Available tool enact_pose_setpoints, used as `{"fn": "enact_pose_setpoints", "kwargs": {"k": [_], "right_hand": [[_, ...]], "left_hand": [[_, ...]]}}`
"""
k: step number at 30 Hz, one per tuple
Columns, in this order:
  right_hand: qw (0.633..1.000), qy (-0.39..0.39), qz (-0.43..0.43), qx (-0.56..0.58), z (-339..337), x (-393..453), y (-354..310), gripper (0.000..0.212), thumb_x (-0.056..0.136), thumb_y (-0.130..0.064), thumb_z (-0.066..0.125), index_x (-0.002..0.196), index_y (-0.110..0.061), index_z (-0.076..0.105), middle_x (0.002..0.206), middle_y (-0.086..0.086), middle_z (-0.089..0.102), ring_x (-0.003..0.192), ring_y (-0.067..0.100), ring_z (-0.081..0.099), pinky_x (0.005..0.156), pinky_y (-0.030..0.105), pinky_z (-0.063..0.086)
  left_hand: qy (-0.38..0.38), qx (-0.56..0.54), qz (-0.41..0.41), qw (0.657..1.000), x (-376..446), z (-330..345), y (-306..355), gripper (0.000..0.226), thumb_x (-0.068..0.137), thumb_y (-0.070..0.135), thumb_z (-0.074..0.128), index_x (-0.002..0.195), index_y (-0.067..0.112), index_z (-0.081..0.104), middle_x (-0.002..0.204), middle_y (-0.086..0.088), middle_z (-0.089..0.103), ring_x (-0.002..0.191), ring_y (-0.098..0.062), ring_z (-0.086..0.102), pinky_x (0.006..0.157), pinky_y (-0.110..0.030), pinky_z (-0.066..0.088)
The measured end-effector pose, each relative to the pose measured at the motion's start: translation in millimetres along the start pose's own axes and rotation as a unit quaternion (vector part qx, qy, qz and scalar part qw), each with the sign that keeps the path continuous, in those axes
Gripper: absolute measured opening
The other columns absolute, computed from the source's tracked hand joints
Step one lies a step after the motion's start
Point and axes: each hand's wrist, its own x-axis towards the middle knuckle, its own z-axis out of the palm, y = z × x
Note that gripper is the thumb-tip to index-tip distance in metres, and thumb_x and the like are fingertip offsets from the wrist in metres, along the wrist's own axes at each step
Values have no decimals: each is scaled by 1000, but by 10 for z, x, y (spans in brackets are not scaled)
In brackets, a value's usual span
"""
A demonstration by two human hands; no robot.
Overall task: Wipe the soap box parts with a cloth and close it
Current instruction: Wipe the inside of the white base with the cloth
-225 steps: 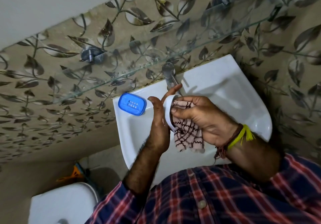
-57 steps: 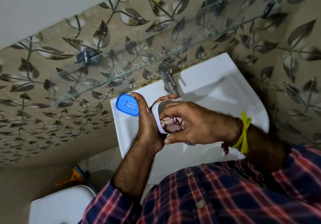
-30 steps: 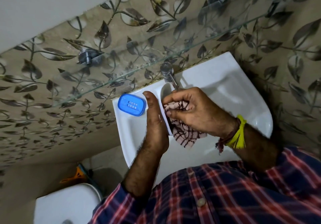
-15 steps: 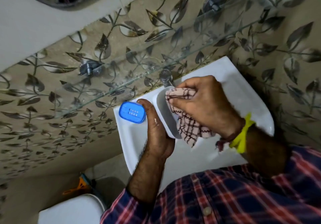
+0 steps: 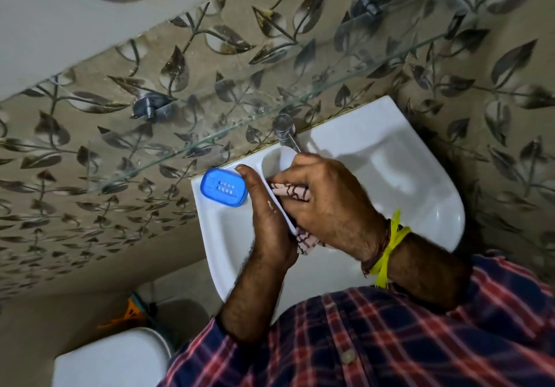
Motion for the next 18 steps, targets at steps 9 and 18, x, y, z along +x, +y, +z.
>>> {"fn": "enact_pose_setpoints", "kwargs": {"k": [9,18], "right_hand": [[993,45,-46,101,56,101,-13,11,82,-7,70,91,-9,77,83,3,60,80,20,63,71,42,54],[999,35,-4,-38,-24,150,58,13,84,-14,66,91,-15,77,90,-2,62,91,22,63,78,38,53]], "left_hand": [[-7,-11,-27,1000,-49,1,43,76,92,77,31,121,19,71,118,-10,74,113,-25,71,90,-38,60],[-16,-13,-20,1000,-36,2,-15,79,93,78,26,123,23,73,128,-13,71,125,-30,64,111,-54,44]]}}
